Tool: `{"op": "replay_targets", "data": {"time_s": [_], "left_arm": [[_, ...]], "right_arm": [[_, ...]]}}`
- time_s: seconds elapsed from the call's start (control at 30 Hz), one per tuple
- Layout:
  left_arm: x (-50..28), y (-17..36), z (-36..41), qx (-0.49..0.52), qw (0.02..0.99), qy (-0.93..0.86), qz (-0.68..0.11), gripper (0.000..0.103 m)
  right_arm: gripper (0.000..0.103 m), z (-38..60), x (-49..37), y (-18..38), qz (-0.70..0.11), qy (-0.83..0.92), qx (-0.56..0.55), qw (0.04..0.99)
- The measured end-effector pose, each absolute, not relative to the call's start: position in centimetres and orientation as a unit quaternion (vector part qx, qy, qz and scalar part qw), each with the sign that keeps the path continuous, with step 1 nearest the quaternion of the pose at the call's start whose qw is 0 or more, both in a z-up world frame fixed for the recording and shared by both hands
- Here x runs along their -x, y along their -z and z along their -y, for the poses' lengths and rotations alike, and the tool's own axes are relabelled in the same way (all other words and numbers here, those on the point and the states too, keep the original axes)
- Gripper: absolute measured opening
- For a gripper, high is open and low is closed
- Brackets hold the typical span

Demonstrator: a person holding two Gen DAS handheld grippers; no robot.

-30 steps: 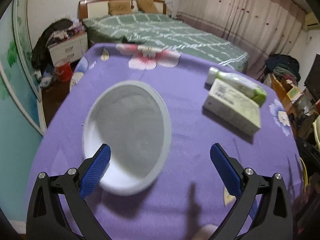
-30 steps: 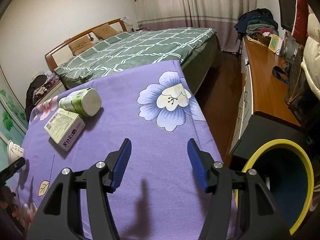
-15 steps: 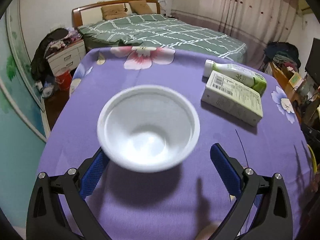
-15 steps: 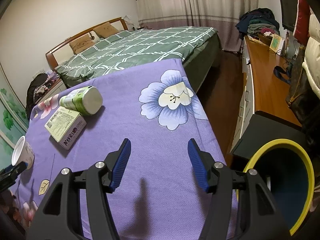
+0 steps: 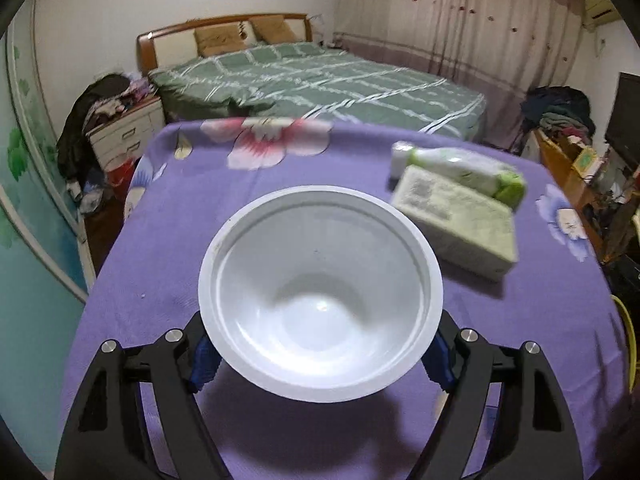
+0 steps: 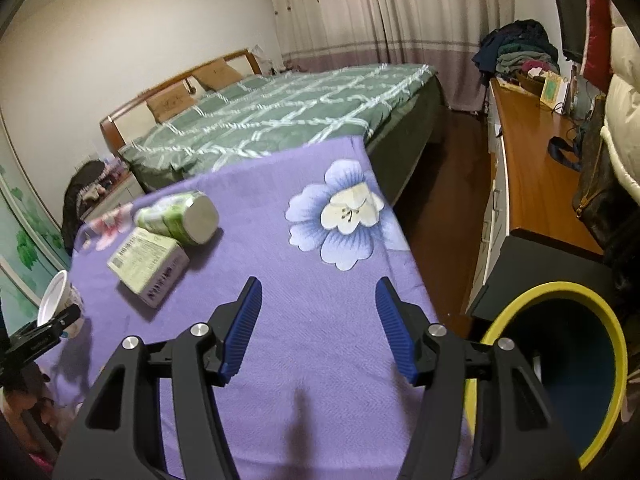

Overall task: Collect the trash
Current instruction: 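Carry the white bowl with the left tool and drop it into the bin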

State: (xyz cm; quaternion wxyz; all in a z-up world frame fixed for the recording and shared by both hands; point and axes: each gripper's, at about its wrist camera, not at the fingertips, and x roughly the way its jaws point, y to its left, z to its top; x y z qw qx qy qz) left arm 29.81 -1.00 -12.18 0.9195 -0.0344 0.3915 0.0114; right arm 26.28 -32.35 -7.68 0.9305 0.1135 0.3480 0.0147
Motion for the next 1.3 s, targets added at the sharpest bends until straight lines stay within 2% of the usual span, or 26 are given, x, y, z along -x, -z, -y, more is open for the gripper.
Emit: {"op": "replay_targets", "data": {"time_s": [0.2,0.4,0.8,1.17,1.2,1.23,1.3], "left_arm": [[-28.1,9.6,6.2,0.010,0.925,0.051,-0.376,0.079],[-26.9,9.0,15.1,-0.008,0.913,0.144,-0.381,0.079],[-24.1,10.5,36.4,-0.085,0.859,0.306,-0.401,0.079],[-23.4,12.4,47.9,-0.136,0.824,0.354,-0.420,0.079],[-23.5,12.7,48.7,-0.140,0.822,0.356,-0.422,0.082],[-23.4,12.8,49.3,-0.144,0.821,0.356,-0.423,0.090],[-23.3,13.0,49.6,-0.148,0.824,0.354,-0.418,0.095]], "right_arm": [[0.059,35.6,-21.2,7.0,-0.339,0.014,-0.107,0.935],[0.060,41.0,-15.9,8.1,-0.342,0.081,-0.118,0.929],[0.060,49.8,-7.2,10.1,-0.344,0.193,-0.140,0.908],[0.061,53.8,-3.6,11.8,-0.346,0.225,-0.174,0.894],[0.061,53.9,-3.5,11.9,-0.346,0.227,-0.176,0.893],[0.061,54.0,-3.5,12.0,-0.346,0.229,-0.177,0.892],[0.061,54.0,-3.7,12.1,-0.348,0.228,-0.179,0.892]]}}
